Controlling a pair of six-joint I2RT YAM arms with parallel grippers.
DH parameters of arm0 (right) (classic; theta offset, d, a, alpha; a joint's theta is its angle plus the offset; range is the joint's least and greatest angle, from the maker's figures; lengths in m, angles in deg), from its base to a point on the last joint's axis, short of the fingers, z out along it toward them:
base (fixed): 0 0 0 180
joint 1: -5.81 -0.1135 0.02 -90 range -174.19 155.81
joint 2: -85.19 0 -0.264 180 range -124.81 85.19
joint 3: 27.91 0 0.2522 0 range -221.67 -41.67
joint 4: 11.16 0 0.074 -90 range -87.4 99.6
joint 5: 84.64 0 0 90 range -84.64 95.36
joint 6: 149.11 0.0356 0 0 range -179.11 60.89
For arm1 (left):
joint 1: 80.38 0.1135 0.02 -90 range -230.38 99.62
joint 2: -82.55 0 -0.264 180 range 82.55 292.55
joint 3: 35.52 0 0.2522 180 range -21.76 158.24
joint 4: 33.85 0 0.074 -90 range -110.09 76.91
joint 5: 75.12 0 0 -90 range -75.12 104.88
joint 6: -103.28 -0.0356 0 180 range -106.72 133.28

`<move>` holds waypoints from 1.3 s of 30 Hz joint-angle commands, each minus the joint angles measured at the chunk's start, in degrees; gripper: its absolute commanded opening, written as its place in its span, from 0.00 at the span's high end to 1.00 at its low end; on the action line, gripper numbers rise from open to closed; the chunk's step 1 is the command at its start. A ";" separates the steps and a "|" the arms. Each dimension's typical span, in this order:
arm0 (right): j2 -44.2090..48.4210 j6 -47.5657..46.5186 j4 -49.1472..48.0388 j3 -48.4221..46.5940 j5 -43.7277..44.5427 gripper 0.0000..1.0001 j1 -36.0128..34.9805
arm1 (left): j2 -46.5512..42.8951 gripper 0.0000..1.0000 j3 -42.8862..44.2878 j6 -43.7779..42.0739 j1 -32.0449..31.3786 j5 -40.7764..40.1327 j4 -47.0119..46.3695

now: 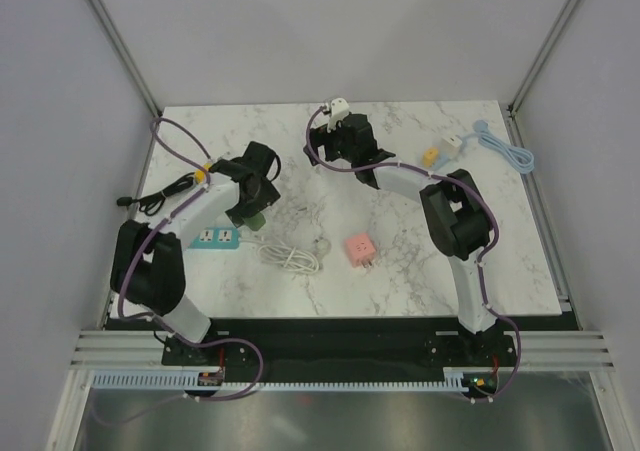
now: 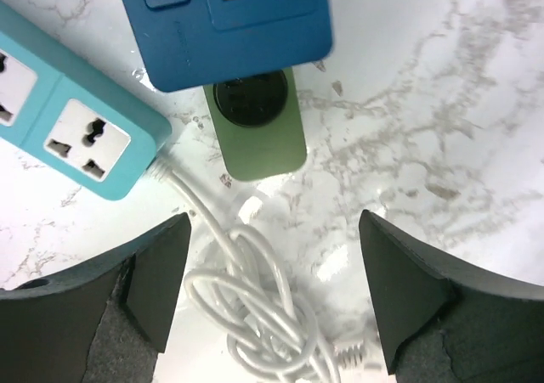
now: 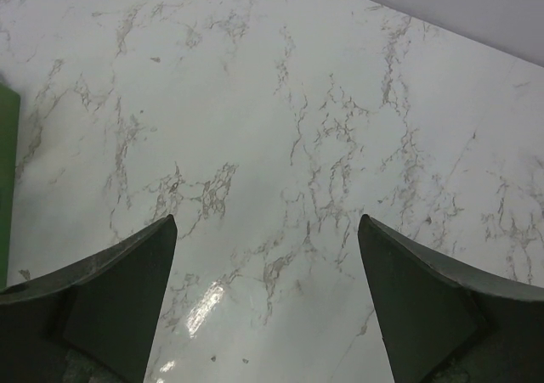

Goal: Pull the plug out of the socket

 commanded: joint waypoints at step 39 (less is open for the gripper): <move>-9.19 24.60 -13.49 -2.48 -27.52 1.00 -13.48 | -2.50 0.14 -1.70 -19.68 21.14 19.24 -15.68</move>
